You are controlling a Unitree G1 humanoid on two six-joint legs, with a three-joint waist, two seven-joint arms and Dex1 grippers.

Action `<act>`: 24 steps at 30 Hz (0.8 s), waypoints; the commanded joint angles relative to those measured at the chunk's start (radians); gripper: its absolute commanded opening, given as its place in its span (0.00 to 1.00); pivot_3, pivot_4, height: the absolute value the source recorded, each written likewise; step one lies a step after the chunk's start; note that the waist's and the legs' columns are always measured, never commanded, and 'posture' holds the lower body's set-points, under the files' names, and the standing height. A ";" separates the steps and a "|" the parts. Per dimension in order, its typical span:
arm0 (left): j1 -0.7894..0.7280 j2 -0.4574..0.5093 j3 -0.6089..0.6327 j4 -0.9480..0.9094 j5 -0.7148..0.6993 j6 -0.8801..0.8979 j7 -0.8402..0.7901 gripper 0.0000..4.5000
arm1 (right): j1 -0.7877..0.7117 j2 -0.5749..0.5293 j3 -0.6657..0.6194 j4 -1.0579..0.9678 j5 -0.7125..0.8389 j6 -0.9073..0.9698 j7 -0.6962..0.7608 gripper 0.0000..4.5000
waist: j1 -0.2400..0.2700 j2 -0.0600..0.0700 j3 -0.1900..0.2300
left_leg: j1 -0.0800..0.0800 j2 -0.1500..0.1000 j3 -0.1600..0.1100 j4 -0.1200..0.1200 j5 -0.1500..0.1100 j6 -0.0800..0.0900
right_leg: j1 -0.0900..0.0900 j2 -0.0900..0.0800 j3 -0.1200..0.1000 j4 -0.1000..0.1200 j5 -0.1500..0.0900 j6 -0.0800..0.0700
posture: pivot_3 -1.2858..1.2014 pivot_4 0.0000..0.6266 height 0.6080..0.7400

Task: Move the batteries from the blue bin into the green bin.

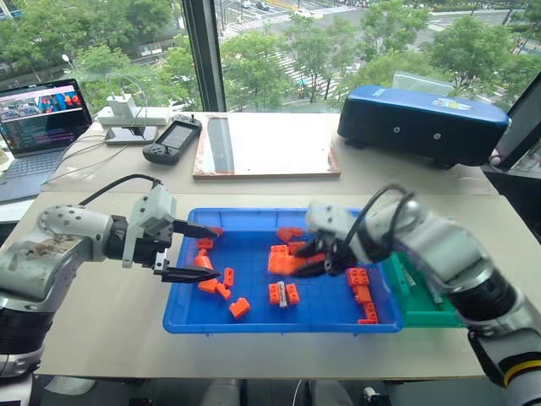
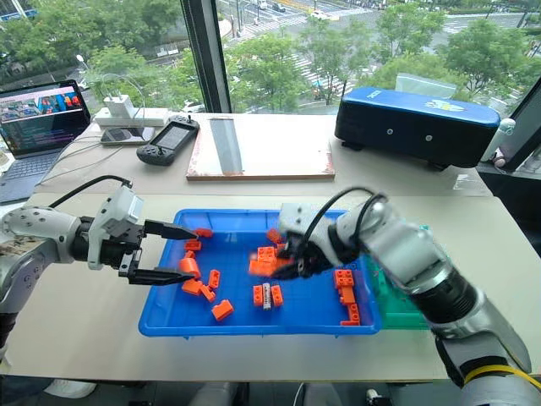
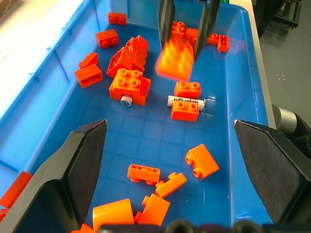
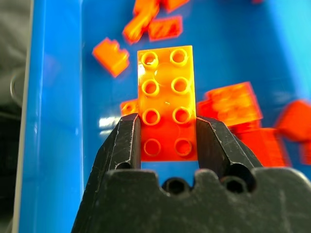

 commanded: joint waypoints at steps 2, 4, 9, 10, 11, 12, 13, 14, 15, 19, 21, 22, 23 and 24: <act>-0.022 -0.007 -0.001 -0.013 -0.008 -0.016 -0.005 1.00 | 0.037 -0.121 -0.013 0.089 -0.092 -0.095 -0.010 0.30 | 0.005 0.000 0.000 | 0.000 -0.001 0.000 0.000 0.000 0.000 | 0.001 -0.001 0.000 -0.002 0.000 0.000 | 0.52 0.24 0.94; -0.028 -0.009 -0.003 -0.010 -0.008 -0.015 -0.003 1.00 | 0.040 -0.105 -0.002 0.136 -0.122 -0.130 -0.038 0.30 | -0.001 0.000 0.000 | 0.000 0.000 0.001 0.000 0.000 0.000 | 0.001 -0.001 0.000 -0.002 0.000 0.000 | 0.52 0.24 0.94; -0.036 -0.009 -0.008 0.002 -0.002 -0.019 -0.009 1.00 | 0.045 -0.083 0.007 0.195 -0.190 -0.210 -0.066 0.66 | -0.022 0.000 0.000 | 0.000 0.000 0.001 0.000 0.000 0.000 | -0.002 0.000 0.001 0.001 0.000 0.000 | 0.52 0.24 0.94; -0.036 -0.008 -0.008 0.002 -0.002 -0.020 -0.011 1.00 | 0.042 -0.083 0.000 0.188 -0.186 -0.206 -0.060 0.72 | -0.023 0.000 0.000 | 0.000 0.000 0.001 0.000 0.000 0.000 | -0.002 0.000 0.001 0.001 0.000 0.000 | 0.52 0.24 0.94; -0.036 -0.008 -0.008 0.001 -0.003 -0.019 -0.011 1.00 | 0.039 -0.080 -0.010 0.175 -0.176 -0.197 -0.053 0.80 | -0.023 0.000 0.000 | 0.000 0.000 0.000 0.000 0.000 0.000 | -0.002 0.000 0.000 0.001 0.000 0.000 | 0.52 0.24 0.94; -0.035 -0.007 -0.008 0.001 -0.003 -0.019 -0.011 1.00 | 0.036 -0.078 -0.018 0.165 -0.169 -0.189 -0.048 0.88 | -0.022 0.000 0.000 | 0.000 0.000 0.000 0.000 0.000 0.000 | -0.001 0.000 0.000 0.001 0.000 0.000 | 0.52 0.24 0.94; -0.034 -0.007 -0.008 -0.001 -0.004 -0.018 -0.011 1.00 | 0.036 -0.078 -0.021 0.153 -0.164 -0.185 -0.042 0.96 | -0.022 0.000 0.000 | 0.000 0.001 0.000 0.000 0.000 0.000 | -0.001 0.000 0.000 0.001 0.000 0.000 | 0.52 0.24 0.94; -0.034 -0.007 -0.008 -0.002 -0.004 -0.018 -0.011 1.00 | 0.036 -0.078 -0.022 0.145 -0.162 -0.183 -0.039 0.99 | -0.022 0.000 0.000 | 0.000 0.001 0.000 0.000 0.000 0.000 | -0.001 0.000 0.000 0.001 0.000 0.000 | 0.52 0.24 0.94; -0.033 -0.006 -0.008 -0.003 -0.005 -0.017 -0.010 1.00 | 0.037 -0.078 -0.020 0.133 -0.162 -0.186 -0.034 0.99 | -0.022 0.000 0.000 | 0.000 0.000 0.000 0.000 0.000 0.000 | -0.001 0.000 0.000 0.001 0.000 0.000 | 0.52 0.24 0.94; -0.030 -0.001 -0.004 -0.005 -0.007 -0.014 -0.013 1.00 | 0.064 -0.036 -0.011 0.008 -0.059 -0.133 0.022 0.99 | -0.022 0.000 0.000 | 0.000 0.001 0.000 0.000 0.000 0.000 | -0.001 0.000 0.000 0.001 0.000 0.000 | 0.52 0.24 0.94; -0.029 0.001 -0.003 -0.006 -0.008 -0.013 -0.013 1.00 | 0.084 -0.017 0.019 -0.023 -0.055 -0.129 0.020 0.99 | -0.024 0.000 0.000 | 0.000 0.001 0.000 0.000 0.000 0.000 | -0.001 0.001 0.000 0.001 0.000 0.000 | 0.52 0.24 0.94; -0.028 0.001 -0.003 -0.007 -0.008 -0.012 -0.013 1.00 | 0.095 -0.010 0.034 -0.036 -0.055 -0.128 0.019 0.99 | -0.023 0.000 0.000 | 0.000 0.001 0.000 0.000 0.000 0.000 | -0.001 0.001 0.000 0.001 0.000 0.000 | 0.52 0.24 0.94; -0.028 0.003 -0.001 -0.008 -0.009 -0.011 -0.013 1.00 | 0.105 -0.001 0.050 -0.047 -0.055 -0.127 0.017 0.99 | -0.022 0.000 0.000 | 0.000 0.001 0.000 0.000 0.000 0.000 | -0.001 0.001 0.000 0.001 0.000 0.000 | 0.52 0.24 0.94; -0.027 0.005 0.000 -0.009 -0.009 -0.011 -0.014 1.00 | 0.109 0.012 0.072 -0.048 -0.064 -0.133 0.015 0.99 | -0.020 0.000 0.000 | 0.000 0.001 0.000 0.000 0.000 0.000 | -0.001 0.001 0.000 0.001 0.000 0.000 | 0.52 0.24 0.94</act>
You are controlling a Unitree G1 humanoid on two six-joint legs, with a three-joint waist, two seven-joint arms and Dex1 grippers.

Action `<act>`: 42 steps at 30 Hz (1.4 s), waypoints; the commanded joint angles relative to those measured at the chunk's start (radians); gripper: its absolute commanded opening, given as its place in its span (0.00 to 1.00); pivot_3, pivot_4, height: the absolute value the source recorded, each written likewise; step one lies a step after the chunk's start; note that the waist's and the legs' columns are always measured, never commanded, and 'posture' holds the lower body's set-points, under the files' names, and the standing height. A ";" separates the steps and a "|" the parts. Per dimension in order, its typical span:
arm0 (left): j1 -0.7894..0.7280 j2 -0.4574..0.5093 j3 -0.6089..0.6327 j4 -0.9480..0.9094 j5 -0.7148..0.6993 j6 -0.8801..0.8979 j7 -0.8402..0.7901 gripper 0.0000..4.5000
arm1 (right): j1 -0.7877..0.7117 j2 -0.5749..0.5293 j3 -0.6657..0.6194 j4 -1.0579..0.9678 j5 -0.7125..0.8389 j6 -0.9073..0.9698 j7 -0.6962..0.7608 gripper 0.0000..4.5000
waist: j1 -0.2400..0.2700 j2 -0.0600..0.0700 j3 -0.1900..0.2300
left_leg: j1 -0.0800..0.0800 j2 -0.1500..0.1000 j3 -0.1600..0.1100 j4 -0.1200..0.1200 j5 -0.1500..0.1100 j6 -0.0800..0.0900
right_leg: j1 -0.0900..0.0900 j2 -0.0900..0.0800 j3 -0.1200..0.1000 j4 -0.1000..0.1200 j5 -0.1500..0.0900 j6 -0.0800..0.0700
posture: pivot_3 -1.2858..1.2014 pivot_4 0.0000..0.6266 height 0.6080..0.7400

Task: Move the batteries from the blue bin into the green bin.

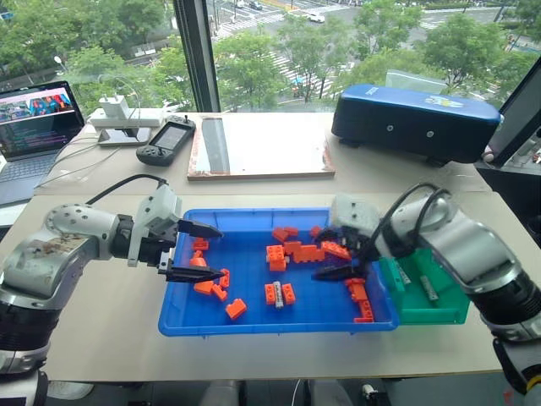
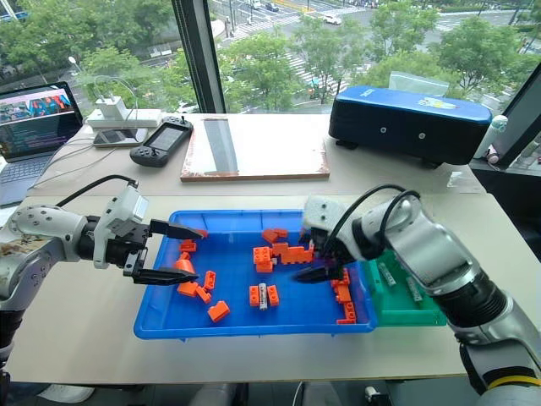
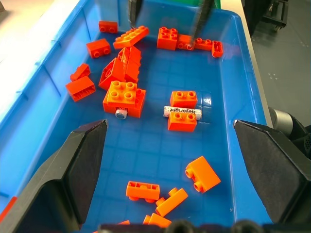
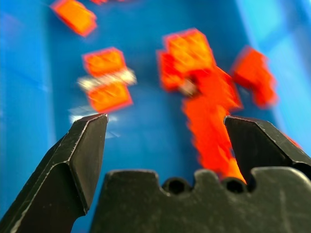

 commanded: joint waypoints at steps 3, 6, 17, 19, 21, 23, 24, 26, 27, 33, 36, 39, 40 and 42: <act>-0.004 0.024 0.023 -0.020 -0.010 -0.003 -0.008 1.00 | 0.007 0.066 0.090 -0.014 -0.019 -0.001 -0.019 0.99 | 0.001 0.000 0.000 | 0.000 0.000 0.000 0.000 0.000 0.000 | 0.000 0.000 0.000 0.000 0.000 0.000 | 0.52 0.24 0.94; -0.002 0.027 0.025 -0.028 -0.012 0.002 -0.002 1.00 | -0.005 0.081 0.125 0.000 -0.037 -0.013 -0.013 0.99 | 0.001 0.000 0.000 | 0.000 0.000 0.000 0.000 0.000 0.000 | 0.000 0.000 0.000 0.000 0.000 0.000 | 0.52 0.24 0.94; 0.026 0.048 0.051 -0.055 -0.024 0.018 0.015 1.00 | 0.002 0.133 0.175 0.037 -0.069 -0.046 -0.019 0.94 | 0.000 0.000 0.000 | 0.000 0.000 0.000 0.000 0.000 0.000 | 0.000 0.000 0.000 0.001 0.000 0.000 | 0.52 0.24 0.94; 0.031 0.050 0.055 -0.058 -0.024 0.018 0.014 1.00 | 0.007 0.141 0.178 0.044 -0.075 -0.048 -0.024 0.84 | 0.000 0.000 0.000 | 0.000 0.000 0.000 0.000 0.000 0.000 | 0.000 0.000 0.000 0.000 0.000 0.000 | 0.52 0.24 0.94; 0.038 0.052 0.060 -0.059 -0.025 0.016 0.013 1.00 | 0.016 0.156 0.184 0.057 -0.084 -0.048 -0.034 0.72 | 0.000 0.000 0.000 | 0.000 0.000 0.000 0.000 0.000 0.000 | 0.000 0.000 0.000 0.000 0.000 0.000 | 0.52 0.24 0.94; 0.042 0.050 0.060 -0.062 -0.024 0.014 0.014 1.00 | 0.024 0.165 0.191 0.065 -0.092 -0.052 -0.041 0.54 | 0.000 0.000 0.000 | 0.000 0.000 0.000 0.000 0.000 0.000 | 0.000 0.000 0.000 0.000 0.000 0.000 | 0.52 0.24 0.94; 0.040 0.047 0.058 -0.062 -0.024 0.012 0.016 1.00 | 0.026 0.163 0.193 0.068 -0.099 -0.056 -0.039 0.47 | 0.000 0.000 0.000 | 0.000 0.000 0.000 0.000 0.000 0.000 | 0.000 0.000 0.000 0.000 0.000 0.000 | 0.52 0.24 0.94; 0.036 0.040 0.056 -0.063 -0.024 0.011 0.020 1.00 | 0.026 0.153 0.191 0.074 -0.106 -0.060 -0.036 0.32 | 0.001 0.000 0.000 | 0.000 0.000 0.000 0.000 0.000 0.000 | 0.000 0.000 0.000 0.001 0.000 0.000 | 0.52 0.24 0.94; 0.036 0.038 0.055 -0.063 -0.025 0.010 0.021 1.00 | 0.025 0.146 0.187 0.073 -0.108 -0.060 -0.033 0.31 | 0.001 0.000 0.000 | 0.000 0.000 0.000 0.000 0.000 0.000 | 0.000 0.000 0.000 0.000 0.000 0.000 | 0.52 0.24 0.94; 0.034 0.036 0.054 -0.054 -0.021 0.001 0.020 1.00 | -0.019 0.057 0.085 0.016 -0.045 -0.005 0.020 0.31 | 0.003 0.000 0.000 | 0.000 0.000 0.000 0.000 0.000 0.000 | 0.000 0.000 0.000 0.000 0.000 0.000 | 0.52 0.24 0.94; 0.033 0.034 0.054 -0.050 -0.019 -0.003 0.021 1.00 | -0.074 0.013 0.003 0.066 -0.043 0.017 0.003 0.31 | 0.002 0.000 0.000 | 0.000 0.000 0.000 0.000 0.000 0.000 | 0.000 0.000 0.000 0.000 0.000 0.000 | 0.52 0.24 0.94; 0.031 0.028 0.049 -0.043 -0.016 -0.008 0.020 1.00 | -0.108 -0.001 -0.008 0.150 -0.094 -0.037 -0.031 0.42 | 0.000 0.000 0.000 | 0.000 0.000 0.000 0.000 0.000 0.000 | 0.000 0.000 0.000 0.000 0.000 0.000 | 0.52 0.24 0.94; 0.031 0.025 0.046 -0.041 -0.013 -0.011 0.020 1.00 | -0.114 0.003 -0.009 0.181 -0.111 -0.057 -0.045 0.53 | 0.000 0.000 0.000 | 0.000 0.000 0.000 0.000 0.000 0.000 | 0.000 0.000 0.000 0.000 0.000 0.000 | 0.52 0.24 0.94; 0.023 0.018 0.040 -0.037 -0.010 -0.014 0.020 1.00 | -0.127 0.010 0.005 0.254 -0.168 -0.123 -0.078 0.66 | 0.000 0.000 0.000 | 0.000 0.000 0.000 0.000 0.000 0.000 | 0.000 0.000 0.000 0.000 0.000 0.000 | 0.52 0.24 0.94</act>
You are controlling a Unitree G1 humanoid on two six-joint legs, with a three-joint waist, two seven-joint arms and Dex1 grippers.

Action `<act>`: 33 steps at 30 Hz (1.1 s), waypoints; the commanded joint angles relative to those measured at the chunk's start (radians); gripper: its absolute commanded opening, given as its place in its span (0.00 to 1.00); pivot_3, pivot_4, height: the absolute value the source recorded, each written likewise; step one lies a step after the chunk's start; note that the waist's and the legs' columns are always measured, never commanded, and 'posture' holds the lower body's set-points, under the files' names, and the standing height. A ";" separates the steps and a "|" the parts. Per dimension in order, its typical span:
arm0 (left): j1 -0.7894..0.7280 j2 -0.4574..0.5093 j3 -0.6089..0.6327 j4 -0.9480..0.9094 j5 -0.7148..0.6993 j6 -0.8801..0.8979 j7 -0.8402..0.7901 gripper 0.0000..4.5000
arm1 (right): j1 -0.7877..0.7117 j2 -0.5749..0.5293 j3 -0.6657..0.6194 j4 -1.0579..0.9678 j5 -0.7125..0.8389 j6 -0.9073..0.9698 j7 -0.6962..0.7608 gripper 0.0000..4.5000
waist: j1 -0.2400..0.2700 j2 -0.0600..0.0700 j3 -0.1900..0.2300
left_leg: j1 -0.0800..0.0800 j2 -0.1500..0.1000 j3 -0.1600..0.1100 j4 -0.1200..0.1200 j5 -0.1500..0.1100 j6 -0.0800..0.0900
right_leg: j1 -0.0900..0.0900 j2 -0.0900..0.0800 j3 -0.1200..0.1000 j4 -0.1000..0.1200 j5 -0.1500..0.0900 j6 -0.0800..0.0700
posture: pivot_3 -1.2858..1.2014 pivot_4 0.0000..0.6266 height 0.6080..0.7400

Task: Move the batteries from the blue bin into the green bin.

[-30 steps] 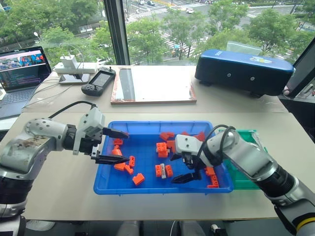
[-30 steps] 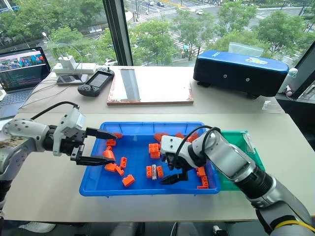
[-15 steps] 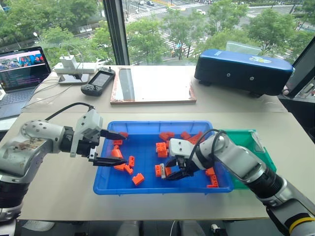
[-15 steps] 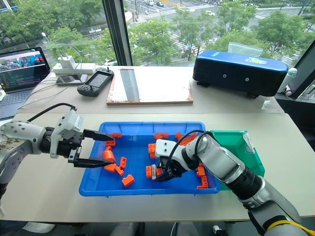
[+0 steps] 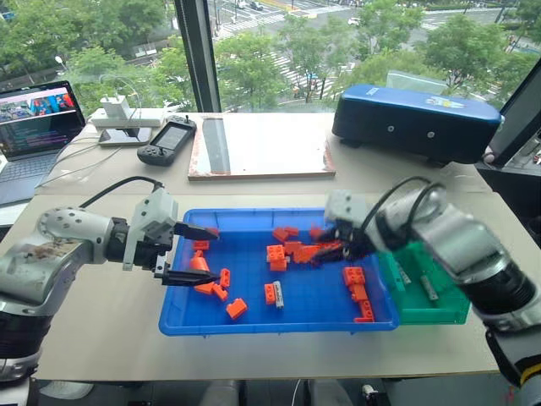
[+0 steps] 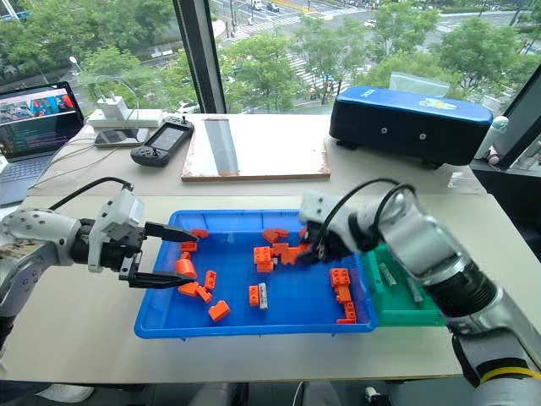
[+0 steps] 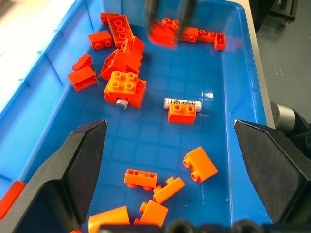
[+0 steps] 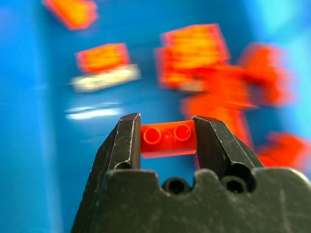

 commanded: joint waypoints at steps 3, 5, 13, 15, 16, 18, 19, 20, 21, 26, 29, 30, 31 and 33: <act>-0.031 -0.008 0.007 0.006 -0.001 -0.028 -0.002 1.00 | -0.029 0.012 0.009 0.135 -0.119 -0.149 -0.054 0.90 | 0.000 0.000 0.000 | 0.000 0.000 0.000 0.000 0.000 0.000 | 0.000 0.000 0.000 0.000 0.000 0.000 | 0.52 0.24 0.94; -0.032 -0.004 0.008 0.010 0.001 -0.030 -0.005 1.00 | -0.034 0.031 -0.011 0.108 -0.103 -0.132 -0.046 0.98 | 0.000 0.000 0.000 | 0.000 0.000 0.000 0.000 0.000 0.000 | 0.000 0.000 0.000 0.000 0.000 0.000 | 0.52 0.24 0.94; -0.029 0.002 0.010 0.010 0.003 -0.031 -0.005 1.00 | 0.051 0.072 0.005 -0.130 0.050 0.006 0.048 0.98 | -0.002 0.000 0.000 | 0.000 0.000 0.000 0.000 0.000 0.000 | 0.000 0.000 0.000 0.000 0.000 0.000 | 0.52 0.24 0.94; -0.029 0.004 0.012 0.008 0.002 -0.029 -0.004 1.00 | 0.087 0.075 0.032 -0.173 0.071 0.041 0.054 0.98 | -0.002 0.000 0.000 | 0.000 0.000 0.000 0.000 0.000 0.000 | 0.000 0.000 0.000 0.000 0.000 0.000 | 0.52 0.24 0.94; -0.028 0.004 0.012 0.007 0.001 -0.028 -0.004 1.00 | 0.103 0.077 0.044 -0.189 0.081 0.055 0.056 0.98 | 0.001 0.000 0.000 | 0.000 0.000 0.000 0.000 0.000 0.000 | 0.000 0.000 0.000 0.000 0.000 0.000 | 0.52 0.24 0.94; -0.026 0.008 0.015 0.005 0.000 -0.026 -0.004 1.00 | 0.126 0.108 0.047 -0.195 0.107 0.091 0.037 0.98 | 0.003 0.000 0.000 | 0.000 0.000 0.000 0.000 0.000 0.000 | 0.001 0.000 0.000 0.000 0.000 0.000 | 0.52 0.24 0.94; -0.025 0.010 0.016 0.004 0.000 -0.026 -0.004 1.00 | 0.133 0.131 0.042 -0.190 0.121 0.110 0.022 0.98 | 0.003 0.000 0.000 | 0.000 0.000 0.000 0.000 0.000 0.000 | 0.001 0.000 0.000 0.000 0.000 0.000 | 0.52 0.24 0.94; -0.024 0.013 0.017 0.002 0.000 -0.025 -0.005 1.00 | 0.139 0.153 0.047 -0.178 0.119 0.117 0.003 0.98 | 0.002 0.000 0.000 | 0.000 0.000 0.000 0.000 0.000 0.000 | 0.001 0.000 0.000 0.000 0.000 0.000 | 0.52 0.24 0.94; -0.023 0.015 0.017 0.001 -0.001 -0.025 -0.005 1.00 | 0.142 0.166 0.052 -0.169 0.115 0.121 -0.011 0.98 | 0.001 0.000 0.000 | 0.000 0.000 0.000 0.000 0.000 0.000 | 0.000 0.000 0.000 0.000 0.000 0.000 | 0.52 0.24 0.94; -0.024 0.020 0.016 0.000 0.001 -0.024 -0.005 1.00 | 0.155 0.193 0.089 -0.143 0.095 0.113 -0.052 0.98 | -0.001 0.000 0.000 | 0.000 0.000 0.000 0.000 0.000 0.000 | 0.000 0.000 0.000 0.001 0.000 0.000 | 0.52 0.24 0.94; -0.023 0.027 0.019 -0.003 -0.003 -0.020 -0.007 1.00 | 0.161 0.205 0.102 -0.135 0.086 0.105 -0.075 0.98 | -0.001 0.000 0.000 | 0.000 0.000 0.000 0.000 0.000 0.000 | 0.000 0.000 0.000 0.001 0.000 0.000 | 0.52 0.24 0.94; -0.022 0.029 0.021 -0.004 -0.005 -0.019 -0.008 1.00 | 0.163 0.206 0.104 -0.136 0.085 0.104 -0.079 0.98 | -0.001 0.000 0.000 | 0.000 0.000 0.000 0.000 0.000 0.000 | 0.000 0.000 0.000 0.001 0.000 0.000 | 0.52 0.24 0.94; -0.021 0.032 0.021 -0.004 -0.005 -0.019 -0.009 1.00 | 0.165 0.210 0.106 -0.134 0.083 0.104 -0.087 0.98 | -0.001 0.000 0.000 | 0.000 0.000 0.000 0.000 0.000 0.000 | 0.000 0.000 0.000 0.001 0.000 0.000 | 0.52 0.24 0.94; -0.021 0.035 0.021 -0.004 -0.006 -0.020 -0.009 1.00 | 0.165 0.215 0.109 -0.131 0.082 0.102 -0.096 0.98 | -0.001 0.000 0.000 | 0.000 0.000 0.000 0.000 0.000 0.000 | 0.000 0.000 0.000 0.001 0.000 0.000 | 0.52 0.24 0.94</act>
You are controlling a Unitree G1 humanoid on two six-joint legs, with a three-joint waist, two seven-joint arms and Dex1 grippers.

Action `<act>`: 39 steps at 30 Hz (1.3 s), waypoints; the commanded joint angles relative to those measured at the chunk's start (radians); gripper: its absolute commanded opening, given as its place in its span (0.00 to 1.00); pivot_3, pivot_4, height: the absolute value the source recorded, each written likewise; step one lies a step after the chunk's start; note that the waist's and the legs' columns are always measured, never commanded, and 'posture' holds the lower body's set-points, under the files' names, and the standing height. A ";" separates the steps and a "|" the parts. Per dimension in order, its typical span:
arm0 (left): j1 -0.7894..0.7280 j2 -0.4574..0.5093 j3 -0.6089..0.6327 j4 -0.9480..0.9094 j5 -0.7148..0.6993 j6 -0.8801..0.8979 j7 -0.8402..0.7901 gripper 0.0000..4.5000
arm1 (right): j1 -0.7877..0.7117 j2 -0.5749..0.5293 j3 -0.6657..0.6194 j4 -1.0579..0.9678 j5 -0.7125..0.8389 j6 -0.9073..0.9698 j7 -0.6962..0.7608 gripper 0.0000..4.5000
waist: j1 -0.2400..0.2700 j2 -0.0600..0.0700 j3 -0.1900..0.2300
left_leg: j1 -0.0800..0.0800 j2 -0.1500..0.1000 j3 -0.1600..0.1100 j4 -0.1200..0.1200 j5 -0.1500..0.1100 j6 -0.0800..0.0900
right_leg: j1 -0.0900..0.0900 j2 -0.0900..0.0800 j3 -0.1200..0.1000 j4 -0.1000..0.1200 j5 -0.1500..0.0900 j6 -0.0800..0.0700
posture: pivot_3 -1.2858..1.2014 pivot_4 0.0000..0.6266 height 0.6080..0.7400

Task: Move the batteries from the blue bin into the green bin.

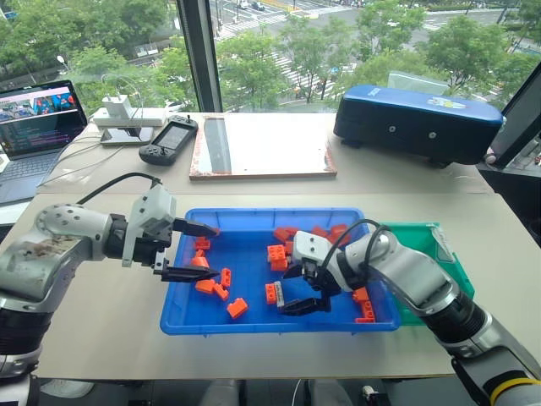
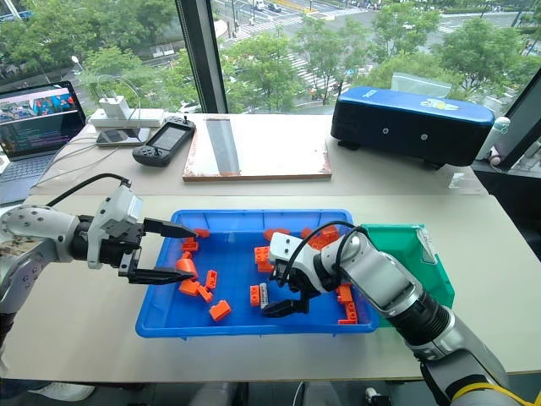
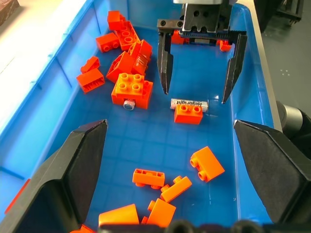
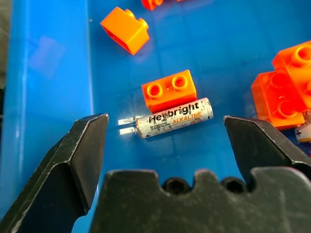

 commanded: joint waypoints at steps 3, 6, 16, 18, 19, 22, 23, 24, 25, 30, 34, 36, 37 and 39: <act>-0.012 0.014 0.028 -0.023 -0.023 0.006 -0.008 1.00 | 0.007 0.015 0.002 -0.003 -0.005 -0.010 -0.026 0.98 | 0.000 0.000 0.000 | 0.000 0.000 0.000 0.000 0.000 0.000 | 0.000 0.000 0.000 0.000 0.000 0.000 | 0.52 0.24 0.94; -0.016 0.019 0.023 -0.019 -0.023 0.008 -0.016 1.00 | 0.011 0.028 0.007 0.028 -0.014 -0.027 -0.037 0.98 | 0.000 0.000 0.000 | 0.000 0.000 0.000 0.000 0.000 0.000 | 0.000 0.000 0.000 0.000 0.000 0.000 | 0.52 0.24 0.94; -0.020 0.023 0.018 -0.015 -0.014 0.008 -0.022 1.00 | 0.026 0.044 0.036 0.037 -0.028 -0.040 -0.041 0.93 | 0.000 0.000 0.000 | 0.000 0.000 0.000 0.000 0.000 0.000 | 0.000 0.000 0.000 0.000 0.000 0.000 | 0.52 0.24 0.94; -0.019 0.023 0.018 -0.016 -0.013 0.007 -0.022 1.00 | 0.033 0.045 0.036 0.029 -0.025 -0.033 -0.042 0.83 | 0.000 0.000 0.000 | 0.000 0.000 0.000 0.000 0.000 0.000 | 0.000 0.000 0.000 0.000 0.000 0.000 | 0.52 0.24 0.94; -0.018 0.023 0.018 -0.016 -0.013 0.008 -0.022 1.00 | 0.035 0.046 0.035 0.027 -0.023 -0.031 -0.043 0.75 | 0.000 0.000 0.000 | 0.000 0.000 0.000 0.000 0.000 0.000 | 0.000 0.000 0.000 0.000 0.000 0.000 | 0.52 0.24 0.94; -0.018 0.021 0.016 -0.016 -0.012 0.006 -0.022 1.00 | 0.036 0.036 0.031 0.020 -0.023 -0.028 -0.040 0.51 | 0.000 0.000 0.000 | 0.000 0.000 0.000 0.000 0.000 0.000 | 0.000 0.000 0.000 0.000 0.000 0.000 | 0.52 0.24 0.94; -0.019 0.020 0.015 -0.015 -0.011 0.005 -0.022 1.00 | 0.034 0.031 0.027 0.017 -0.022 -0.026 -0.037 0.44 | 0.000 0.000 0.000 | 0.000 0.000 0.000 0.000 0.000 0.000 | 0.000 0.000 0.000 0.000 0.000 0.000 | 0.52 0.24 0.94; -0.020 0.019 0.014 -0.014 -0.010 0.004 -0.022 1.00 | 0.032 0.027 0.022 0.013 -0.019 -0.023 -0.035 0.38 | 0.000 0.000 0.000 | 0.000 0.000 0.000 0.000 0.000 0.000 | 0.000 0.000 0.000 0.000 0.000 0.000 | 0.52 0.24 0.94; -0.021 0.018 0.013 -0.013 -0.009 0.002 -0.022 1.00 | 0.028 0.021 0.017 0.008 -0.017 -0.018 -0.033 0.30 | 0.000 0.000 0.000 | 0.000 0.000 0.000 0.000 0.000 0.000 | 0.000 0.000 0.000 0.000 0.000 0.000 | 0.52 0.24 0.94; -0.040 0.002 -0.002 0.003 -0.002 -0.003 -0.020 1.00 | -0.034 -0.073 -0.098 -0.073 0.061 0.052 0.027 0.05 | 0.004 0.000 0.000 | 0.000 0.000 0.000 0.000 0.000 0.000 | 0.000 0.000 0.000 0.000 0.000 0.000 | 0.52 0.24 0.94; -0.047 -0.017 -0.018 0.012 0.004 -0.013 -0.020 1.00 | -0.072 -0.141 -0.175 -0.101 0.102 0.091 0.032 0.05 | 0.004 0.000 0.000 | 0.000 0.000 0.000 0.000 0.000 0.000 | 0.000 0.000 0.000 0.000 0.000 0.000 | 0.52 0.24 0.94; -0.053 -0.034 -0.030 0.018 0.008 -0.021 -0.020 1.00 | -0.083 -0.188 -0.211 -0.120 0.115 0.110 0.037 0.05 | 0.004 0.000 0.000 | 0.000 0.000 0.000 0.000 0.000 0.000 | 0.000 0.000 0.000 0.000 0.000 0.000 | 0.52 0.24 0.94; -0.055 -0.039 -0.033 0.020 0.010 -0.023 -0.020 1.00 | -0.086 -0.201 -0.223 -0.127 0.125 0.117 0.037 0.05 | 0.004 0.000 0.000 | 0.000 0.000 0.000 0.000 0.000 0.000 | 0.000 0.000 0.000 0.000 0.000 0.000 | 0.52 0.24 0.94; -0.056 -0.048 -0.039 0.021 0.015 -0.028 -0.018 1.00 | -0.090 -0.226 -0.252 -0.146 0.155 0.139 0.042 0.05 | 0.004 0.000 0.000 | 0.000 0.000 0.000 0.000 0.000 0.000 | 0.000 0.000 0.000 0.000 0.000 0.000 | 0.52 0.24 0.94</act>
